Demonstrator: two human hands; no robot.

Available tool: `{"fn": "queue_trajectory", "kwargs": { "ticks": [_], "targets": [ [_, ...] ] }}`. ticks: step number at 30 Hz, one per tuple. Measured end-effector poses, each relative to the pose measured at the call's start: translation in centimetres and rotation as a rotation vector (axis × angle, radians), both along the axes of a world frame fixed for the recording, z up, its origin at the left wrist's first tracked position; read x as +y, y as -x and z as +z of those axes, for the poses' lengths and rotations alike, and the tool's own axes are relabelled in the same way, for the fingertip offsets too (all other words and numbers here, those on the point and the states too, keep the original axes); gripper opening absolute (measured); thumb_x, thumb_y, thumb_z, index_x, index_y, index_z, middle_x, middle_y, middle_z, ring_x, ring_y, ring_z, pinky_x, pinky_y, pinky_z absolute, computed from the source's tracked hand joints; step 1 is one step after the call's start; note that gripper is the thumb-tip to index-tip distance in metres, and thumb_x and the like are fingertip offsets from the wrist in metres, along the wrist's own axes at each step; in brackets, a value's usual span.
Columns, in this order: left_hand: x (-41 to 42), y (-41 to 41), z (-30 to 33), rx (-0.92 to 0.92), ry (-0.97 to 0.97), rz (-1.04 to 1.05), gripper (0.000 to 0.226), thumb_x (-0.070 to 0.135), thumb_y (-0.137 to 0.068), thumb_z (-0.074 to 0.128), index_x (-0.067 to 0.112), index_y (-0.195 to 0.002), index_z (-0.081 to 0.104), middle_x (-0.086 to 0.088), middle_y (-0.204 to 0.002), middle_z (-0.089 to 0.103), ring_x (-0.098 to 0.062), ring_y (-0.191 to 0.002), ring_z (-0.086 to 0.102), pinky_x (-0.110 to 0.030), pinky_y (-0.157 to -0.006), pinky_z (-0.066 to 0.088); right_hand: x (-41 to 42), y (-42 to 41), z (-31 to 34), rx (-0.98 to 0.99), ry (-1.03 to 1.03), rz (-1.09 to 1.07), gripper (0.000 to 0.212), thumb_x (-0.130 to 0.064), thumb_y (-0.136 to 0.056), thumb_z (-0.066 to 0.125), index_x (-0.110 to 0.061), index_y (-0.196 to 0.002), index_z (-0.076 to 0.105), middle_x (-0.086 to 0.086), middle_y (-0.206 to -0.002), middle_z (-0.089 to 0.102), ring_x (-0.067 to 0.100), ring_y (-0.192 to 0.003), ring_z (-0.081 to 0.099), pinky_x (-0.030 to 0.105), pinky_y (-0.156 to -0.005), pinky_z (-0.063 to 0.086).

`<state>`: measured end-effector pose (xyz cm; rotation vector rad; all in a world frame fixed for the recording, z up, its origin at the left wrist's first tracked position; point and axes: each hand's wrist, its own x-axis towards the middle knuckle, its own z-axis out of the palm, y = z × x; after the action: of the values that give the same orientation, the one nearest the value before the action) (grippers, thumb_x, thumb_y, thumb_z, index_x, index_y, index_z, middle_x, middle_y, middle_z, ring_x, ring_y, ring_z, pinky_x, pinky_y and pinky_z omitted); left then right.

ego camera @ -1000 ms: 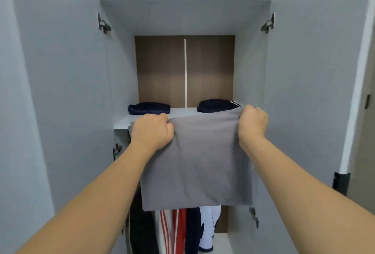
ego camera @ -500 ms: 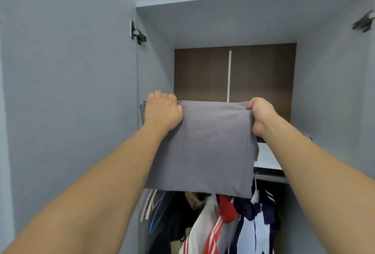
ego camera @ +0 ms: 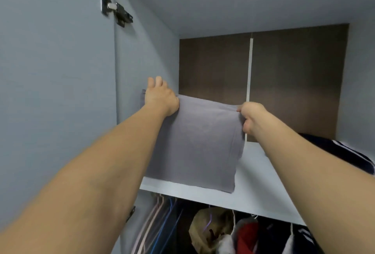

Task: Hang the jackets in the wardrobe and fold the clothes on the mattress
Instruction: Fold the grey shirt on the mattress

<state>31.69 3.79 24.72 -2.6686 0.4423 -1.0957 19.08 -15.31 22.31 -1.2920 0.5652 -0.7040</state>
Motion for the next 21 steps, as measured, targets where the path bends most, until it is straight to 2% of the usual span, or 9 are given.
{"fn": "queue_trajectory", "kwargs": {
  "ticks": [2,3,6,8,11,14,16,19,21],
  "targets": [
    [-1.7,-2.6,-2.1,0.055,-0.033,0.022,0.053,0.031,-0.101,0.020,0.012,-0.141,0.049,-0.013,-0.144,0.037,-0.031,-0.133,0.025,-0.050,-0.114,0.010,-1.5,-3.3,-1.5,0.081,0.063,-0.057,0.036,-0.007,-0.096,0.044,-0.002,-0.131,0.050,0.006,-0.124,0.059,0.028,-0.106,0.058,0.034,-0.097,0.046],
    [-2.5,-3.9,-3.4,0.075,-0.044,0.025,0.053,0.029,-0.100,0.021,0.011,-0.143,0.045,-0.012,-0.145,0.034,-0.031,-0.134,0.024,-0.051,-0.115,0.009,-2.3,-5.0,-2.4,0.134,0.155,-0.117,0.040,-0.009,-0.095,0.046,-0.001,-0.134,0.047,0.010,-0.132,0.055,0.031,-0.115,0.056,0.036,-0.099,0.045],
    [-4.6,-6.8,-7.6,0.187,-0.010,-0.029,0.050,0.025,-0.096,0.029,0.011,-0.145,0.033,-0.010,-0.145,0.028,-0.030,-0.137,0.023,-0.054,-0.117,0.009,-2.8,-8.1,-5.9,0.457,0.600,-0.295,0.054,-0.016,-0.092,0.052,-0.004,-0.142,0.034,0.017,-0.147,0.033,0.037,-0.132,0.038,0.046,-0.105,0.036],
    [-4.8,-7.5,-10.2,0.362,0.103,-0.092,0.051,0.027,-0.094,0.034,0.015,-0.144,0.030,-0.008,-0.144,0.028,-0.029,-0.137,0.024,-0.051,-0.116,0.013,-2.1,-9.1,-8.4,0.627,0.886,-0.200,0.063,-0.028,-0.092,0.052,-0.012,-0.146,0.025,0.013,-0.153,0.019,0.033,-0.138,0.025,0.050,-0.108,0.026],
    [-3.6,-8.3,-14.5,0.653,0.194,-0.182,0.054,0.041,-0.100,0.029,0.027,-0.152,0.025,-0.005,-0.159,0.018,-0.028,-0.146,0.014,-0.048,-0.117,0.012,-1.7,-10.6,-12.3,0.864,1.207,0.073,0.069,-0.049,-0.094,0.033,-0.019,-0.155,0.018,0.008,-0.162,0.009,0.030,-0.148,0.009,0.051,-0.118,0.005],
    [-1.9,-8.2,-17.4,0.864,0.194,-0.226,0.058,0.053,-0.102,0.019,0.036,-0.157,0.013,0.005,-0.166,0.003,-0.023,-0.152,0.003,-0.048,-0.121,0.001,-2.2,-11.2,-14.8,1.039,1.225,0.230,0.074,-0.060,-0.094,0.018,-0.025,-0.157,0.005,0.005,-0.165,0.001,0.032,-0.150,-0.012,0.053,-0.118,-0.012],
    [-1.5,-8.4,-18.1,0.881,0.182,-0.229,0.058,0.055,-0.102,0.016,0.035,-0.157,0.013,0.006,-0.166,0.004,-0.022,-0.152,0.003,-0.047,-0.121,-0.002,-2.0,-11.2,-15.3,1.095,1.206,0.254,0.075,-0.061,-0.093,0.017,-0.025,-0.157,0.001,0.004,-0.165,-0.004,0.033,-0.149,-0.016,0.054,-0.118,-0.012],
    [-0.4,-8.2,-18.1,0.908,0.168,-0.231,0.060,0.058,-0.100,0.015,0.035,-0.156,0.016,0.006,-0.165,0.008,-0.020,-0.152,0.003,-0.045,-0.121,-0.003,-0.9,-10.6,-15.0,1.090,1.145,0.328,0.077,-0.059,-0.093,0.025,-0.017,-0.157,0.009,0.010,-0.164,0.004,0.037,-0.149,-0.003,0.055,-0.119,-0.002],
    [0.8,-7.7,-18.1,0.916,0.177,-0.231,0.059,0.057,-0.101,0.017,0.034,-0.156,0.017,0.006,-0.165,0.009,-0.019,-0.152,0.005,-0.044,-0.121,-0.002,0.3,-10.4,-15.1,1.045,1.219,0.339,0.074,-0.055,-0.096,0.029,-0.010,-0.154,0.017,0.016,-0.161,0.012,0.039,-0.148,0.009,0.056,-0.118,0.007]
  ]
}}
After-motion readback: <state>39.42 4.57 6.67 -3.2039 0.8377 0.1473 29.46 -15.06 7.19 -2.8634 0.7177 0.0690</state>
